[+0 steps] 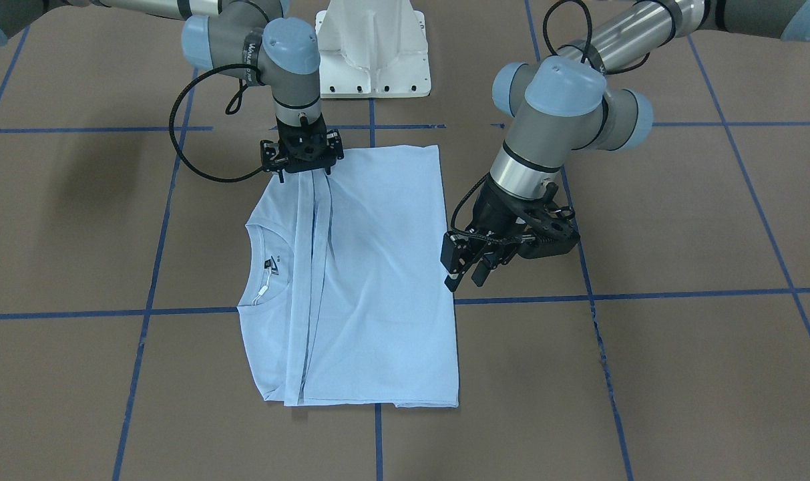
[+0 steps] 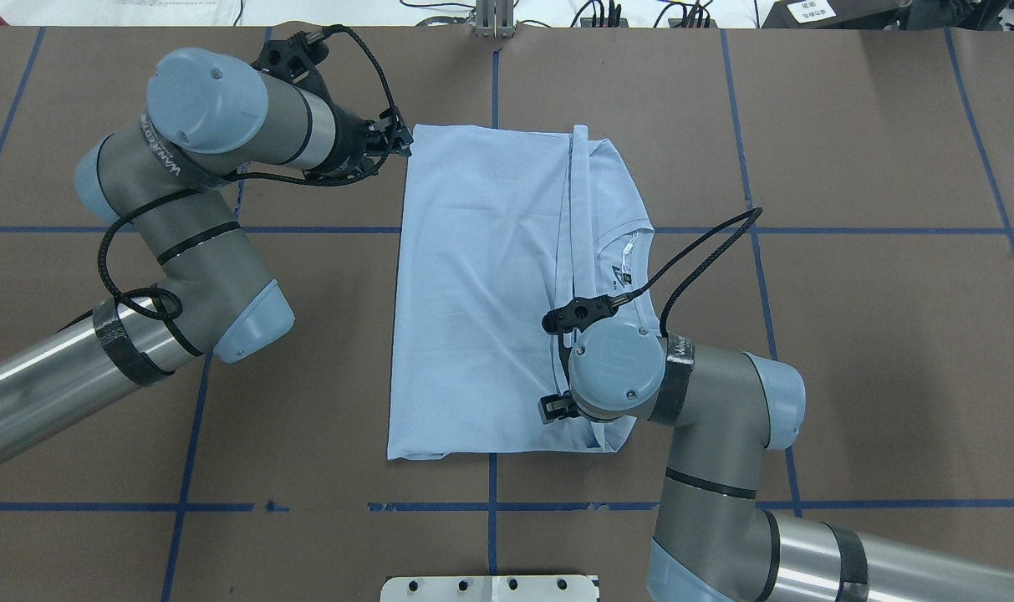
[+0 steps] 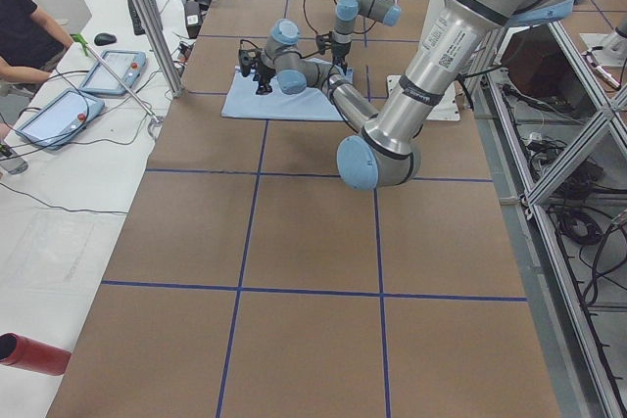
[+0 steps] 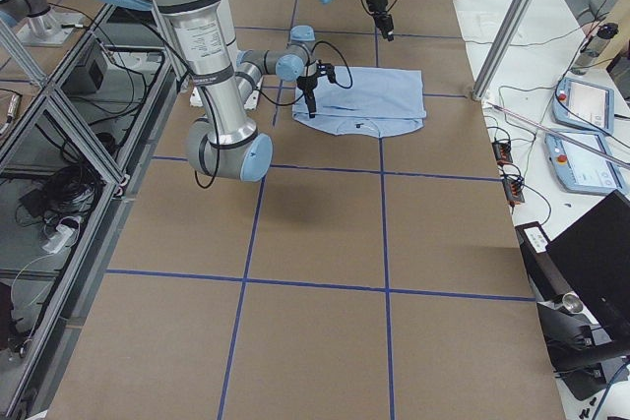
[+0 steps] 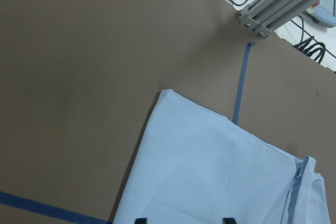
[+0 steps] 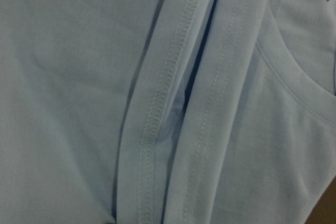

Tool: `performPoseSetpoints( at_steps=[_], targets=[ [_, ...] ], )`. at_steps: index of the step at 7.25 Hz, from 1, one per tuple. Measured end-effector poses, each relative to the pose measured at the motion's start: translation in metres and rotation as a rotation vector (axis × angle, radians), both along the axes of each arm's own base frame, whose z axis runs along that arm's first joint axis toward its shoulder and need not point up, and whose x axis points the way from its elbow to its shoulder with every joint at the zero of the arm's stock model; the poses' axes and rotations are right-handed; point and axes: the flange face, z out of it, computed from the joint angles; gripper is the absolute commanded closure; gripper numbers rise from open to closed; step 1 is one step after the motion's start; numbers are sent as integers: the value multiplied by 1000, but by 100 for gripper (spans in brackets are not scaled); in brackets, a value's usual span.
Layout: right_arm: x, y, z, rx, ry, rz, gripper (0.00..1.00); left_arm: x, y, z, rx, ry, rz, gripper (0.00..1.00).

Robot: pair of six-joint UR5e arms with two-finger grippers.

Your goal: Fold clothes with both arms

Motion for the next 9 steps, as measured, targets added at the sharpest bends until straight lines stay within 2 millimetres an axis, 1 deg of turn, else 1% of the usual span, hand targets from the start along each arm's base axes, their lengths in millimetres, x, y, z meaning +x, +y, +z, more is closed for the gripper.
performPoseSetpoints(
  at_steps=[1,2,3,4,5,6,7,8,9],
  targets=[
    [1,0,6,7,13,-12,0,0,0,0,1,1,1,43],
    [7,-3,14,18,26,-26,0,0,1,-2,2,3,1,43],
    [21,-7,27,38,41,-48,0,-1,2,-3,5,6,2,43],
    [45,-8,44,60,59,-73,0,-2,3,-6,8,10,1,43],
    [74,-7,61,79,76,-94,0,-4,4,-9,11,14,0,43],
    [96,-8,78,89,99,-107,0,-4,5,-10,11,17,0,43],
    [119,-14,99,99,132,-123,0,-5,6,-12,11,20,-1,43],
    [144,-23,113,110,151,-140,0,-5,7,-13,10,23,-1,43],
    [154,-31,107,115,137,-147,0,-5,8,-15,10,26,-1,43]
  ],
)
